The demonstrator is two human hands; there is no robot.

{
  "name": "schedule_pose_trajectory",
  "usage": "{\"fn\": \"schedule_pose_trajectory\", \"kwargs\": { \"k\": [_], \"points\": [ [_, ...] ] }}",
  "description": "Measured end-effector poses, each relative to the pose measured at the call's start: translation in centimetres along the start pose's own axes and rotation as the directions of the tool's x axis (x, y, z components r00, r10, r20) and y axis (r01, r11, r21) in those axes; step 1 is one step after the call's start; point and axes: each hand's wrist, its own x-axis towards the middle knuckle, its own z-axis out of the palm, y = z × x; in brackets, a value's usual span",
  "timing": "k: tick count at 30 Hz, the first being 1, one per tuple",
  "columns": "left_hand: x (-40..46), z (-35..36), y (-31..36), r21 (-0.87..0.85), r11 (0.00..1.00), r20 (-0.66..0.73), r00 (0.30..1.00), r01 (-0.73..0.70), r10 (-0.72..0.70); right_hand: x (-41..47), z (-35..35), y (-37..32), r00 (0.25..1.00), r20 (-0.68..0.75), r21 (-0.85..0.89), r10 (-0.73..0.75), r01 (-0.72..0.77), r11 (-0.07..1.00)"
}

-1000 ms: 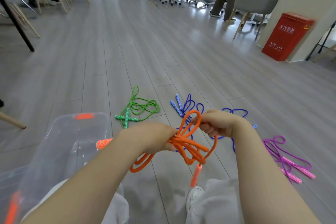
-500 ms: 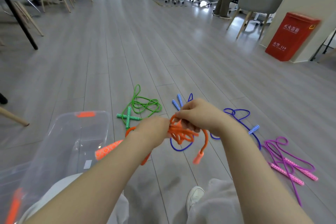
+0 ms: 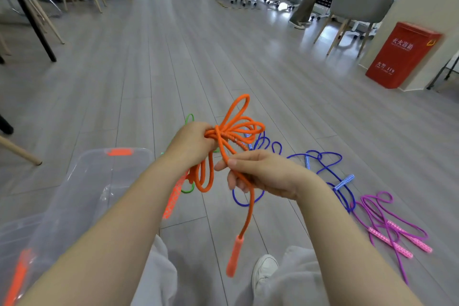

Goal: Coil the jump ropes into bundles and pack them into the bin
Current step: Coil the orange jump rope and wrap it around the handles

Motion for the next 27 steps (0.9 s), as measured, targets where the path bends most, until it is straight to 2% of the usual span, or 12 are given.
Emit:
{"fn": "schedule_pose_trajectory", "kwargs": {
  "k": [4, 6, 9, 13, 16, 19, 21, 24, 27],
  "points": [
    [-0.2, -1.5, -0.8, -0.176, 0.984, -0.006, 1.0, 0.006, -0.007, 0.6, 0.8, 1.3, 0.99, 0.137, -0.12, 0.037, -0.02, 0.993],
    [-0.7, -1.9, -0.8, -0.275, 0.961, 0.04, 0.999, -0.012, 0.024, 1.1, 0.8, 1.8, 0.989, 0.134, -0.11, 0.06, -0.045, 0.993],
    [-1.3, -2.0, -0.5, -0.185, 0.979, 0.147, 0.982, -0.091, 0.119, 1.8, 0.4, 2.3, 0.997, 0.048, -0.152, 0.054, -0.047, 0.987],
    [-1.9, -2.5, 0.2, 0.018, 0.969, 0.346, 0.911, -0.247, 0.226, 1.5, -1.3, 2.7, 0.994, -0.11, -0.286, -0.02, -0.012, 0.958],
    [-2.8, -2.1, 1.0, 0.136, 0.926, 0.48, 0.841, -0.351, 0.249, 1.2, -2.7, 3.1, 0.993, -0.117, -0.377, -0.012, -0.033, 0.926],
    [-3.9, -1.1, 2.0, 0.235, 0.86, 0.595, 0.767, -0.452, 0.24, 1.4, -3.2, 3.0, 0.994, -0.089, -0.325, 0.068, -0.093, 0.941],
    [-4.6, -0.5, 2.6, 0.293, 0.82, 0.66, 0.724, -0.492, 0.199, 1.4, -3.5, 2.7, 0.996, -0.07, -0.363, 0.063, -0.084, 0.928],
    [-5.3, 0.5, 3.0, 0.288, 0.819, 0.735, 0.662, -0.497, 0.143, 1.1, -3.9, 2.5, 0.993, -0.113, -0.435, 0.024, -0.071, 0.898],
    [-5.3, 0.6, 3.1, 0.182, 0.886, 0.768, 0.625, -0.427, 0.144, 0.8, -4.3, 2.5, 0.987, -0.159, -0.463, 0.032, -0.103, 0.881]
  ]
}}
